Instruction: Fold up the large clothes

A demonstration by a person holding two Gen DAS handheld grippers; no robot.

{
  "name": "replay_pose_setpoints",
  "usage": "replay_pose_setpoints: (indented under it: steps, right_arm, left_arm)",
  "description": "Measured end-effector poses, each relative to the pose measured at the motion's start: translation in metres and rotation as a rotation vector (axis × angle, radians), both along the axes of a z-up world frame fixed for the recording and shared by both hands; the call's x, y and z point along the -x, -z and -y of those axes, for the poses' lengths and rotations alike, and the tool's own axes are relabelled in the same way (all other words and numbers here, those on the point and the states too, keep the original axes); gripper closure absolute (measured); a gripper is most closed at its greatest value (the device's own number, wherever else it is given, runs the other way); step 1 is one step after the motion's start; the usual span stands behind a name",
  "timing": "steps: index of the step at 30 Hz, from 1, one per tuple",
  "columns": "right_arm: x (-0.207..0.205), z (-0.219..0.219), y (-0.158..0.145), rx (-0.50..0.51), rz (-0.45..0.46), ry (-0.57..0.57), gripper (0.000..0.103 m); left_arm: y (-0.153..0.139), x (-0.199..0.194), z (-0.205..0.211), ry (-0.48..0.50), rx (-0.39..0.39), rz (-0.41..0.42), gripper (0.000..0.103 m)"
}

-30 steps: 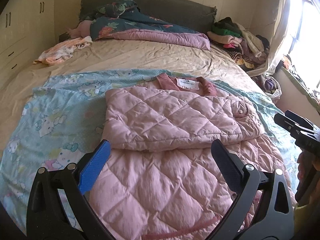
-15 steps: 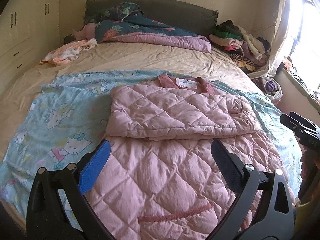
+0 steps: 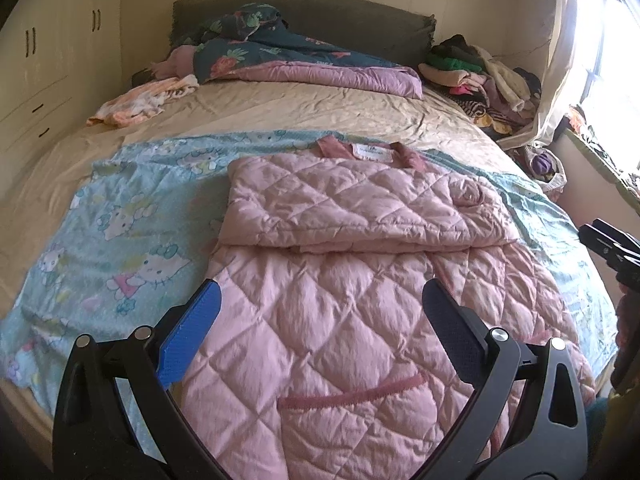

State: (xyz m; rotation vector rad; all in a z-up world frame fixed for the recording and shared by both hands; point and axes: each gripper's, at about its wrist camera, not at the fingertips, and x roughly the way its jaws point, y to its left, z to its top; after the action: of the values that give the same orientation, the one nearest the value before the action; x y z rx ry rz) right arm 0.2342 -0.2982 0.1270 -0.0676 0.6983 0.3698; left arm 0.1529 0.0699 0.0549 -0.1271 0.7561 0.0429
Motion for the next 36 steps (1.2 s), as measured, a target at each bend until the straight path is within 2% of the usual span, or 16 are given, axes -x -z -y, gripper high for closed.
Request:
replay_pose_setpoints:
  steps: [18,29,36]
  right_arm:
    - [0.041,0.061,0.031,0.022,-0.069,0.056,0.004]
    - [0.064,0.078,0.041,0.039,-0.090,0.065,0.004]
    - [0.077,0.082,0.047,0.044,-0.105,0.060,0.004]
  left_arm:
    - [0.045,0.039,-0.026,-0.065,-0.020,-0.107,0.009]
    - [0.065,0.076,-0.054,-0.112,-0.018,-0.152,0.009]
    - [0.085,0.104,-0.063,-0.108,0.008,-0.188,0.009]
